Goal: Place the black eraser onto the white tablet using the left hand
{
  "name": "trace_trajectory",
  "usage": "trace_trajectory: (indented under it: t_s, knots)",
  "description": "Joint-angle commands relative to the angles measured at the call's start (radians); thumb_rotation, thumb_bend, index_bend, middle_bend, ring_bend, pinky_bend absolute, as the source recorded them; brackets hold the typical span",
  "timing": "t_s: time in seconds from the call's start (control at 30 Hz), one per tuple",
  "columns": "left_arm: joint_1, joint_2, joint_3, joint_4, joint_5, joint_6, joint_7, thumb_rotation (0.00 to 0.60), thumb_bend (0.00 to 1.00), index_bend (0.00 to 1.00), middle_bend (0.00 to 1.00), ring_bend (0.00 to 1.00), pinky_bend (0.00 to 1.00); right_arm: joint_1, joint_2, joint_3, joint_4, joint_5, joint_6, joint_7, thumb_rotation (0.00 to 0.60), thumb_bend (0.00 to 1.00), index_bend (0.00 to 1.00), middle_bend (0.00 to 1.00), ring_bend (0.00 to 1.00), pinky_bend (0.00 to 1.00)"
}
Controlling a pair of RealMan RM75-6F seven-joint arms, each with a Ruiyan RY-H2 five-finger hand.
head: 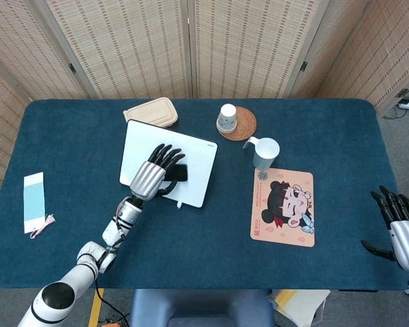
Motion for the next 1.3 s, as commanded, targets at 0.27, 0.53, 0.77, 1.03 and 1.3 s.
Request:
trace_trajectory:
  t_s: [0.27, 0.53, 0.77, 1.03, 1.3]
  knots:
    - [0.149, 0.277, 0.053, -0.418, 0.036, 0.190, 0.176, 0.600, 0.44, 0.14, 0.11, 0.01, 0.04, -0.008, -0.001, -0.012, -0.002, -0.035, 0.024, -0.002, 0.600, 0.20, 0.00, 0.00, 0.00, 0.00]
    - [0.403, 0.634, 0.168, -0.932, -0.001, 0.301, 0.445, 0.600, 0.44, 0.14, 0.10, 0.00, 0.04, -0.012, -0.007, -0.023, -0.006, -0.066, 0.037, -0.021, 0.600, 0.20, 0.00, 0.00, 0.00, 0.00]
    - [0.620, 0.804, 0.268, -1.109, -0.057, 0.398, 0.459, 0.600, 0.44, 0.13, 0.09, 0.00, 0.01, -0.020, -0.022, -0.004, -0.015, -0.035, 0.056, -0.065, 0.600, 0.20, 0.00, 0.00, 0.00, 0.00]
    - [0.725, 0.915, 0.257, -1.272, -0.132, 0.430, 0.591, 0.600, 0.44, 0.07, 0.03, 0.00, 0.00, -0.045, -0.056, 0.020, -0.029, -0.010, 0.115, -0.146, 0.600, 0.20, 0.00, 0.00, 0.00, 0.00]
    - [0.733, 0.947, 0.236, -1.305, -0.125, 0.360, 0.596, 0.600, 0.43, 0.06, 0.01, 0.00, 0.00, -0.048, -0.065, 0.009, -0.030, -0.024, 0.111, -0.175, 0.600, 0.20, 0.00, 0.00, 0.00, 0.00]
